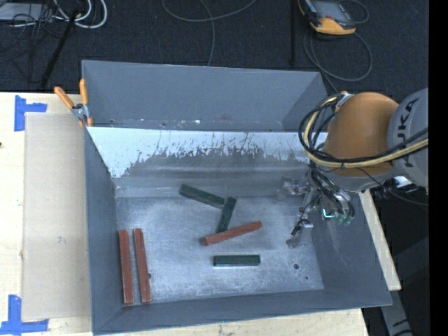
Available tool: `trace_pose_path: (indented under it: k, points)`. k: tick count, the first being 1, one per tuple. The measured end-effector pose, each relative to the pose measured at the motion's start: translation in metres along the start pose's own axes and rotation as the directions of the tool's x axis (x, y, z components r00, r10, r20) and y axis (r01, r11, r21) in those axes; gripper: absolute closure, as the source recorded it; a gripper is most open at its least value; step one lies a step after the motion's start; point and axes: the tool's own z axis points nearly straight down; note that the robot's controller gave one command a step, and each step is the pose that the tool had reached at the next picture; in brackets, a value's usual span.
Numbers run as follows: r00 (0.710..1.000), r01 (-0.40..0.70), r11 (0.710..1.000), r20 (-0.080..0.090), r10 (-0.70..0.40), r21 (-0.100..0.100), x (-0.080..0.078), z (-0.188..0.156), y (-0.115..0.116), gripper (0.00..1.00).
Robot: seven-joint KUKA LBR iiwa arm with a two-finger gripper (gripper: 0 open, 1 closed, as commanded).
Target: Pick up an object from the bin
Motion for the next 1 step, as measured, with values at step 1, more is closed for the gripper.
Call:
trace_pose_path:
  k: [1]
  points:
    - [0.974,-0.225,0.974,0.003,0.225,-0.002,0.0225,0.0703,0.0557,0.00]
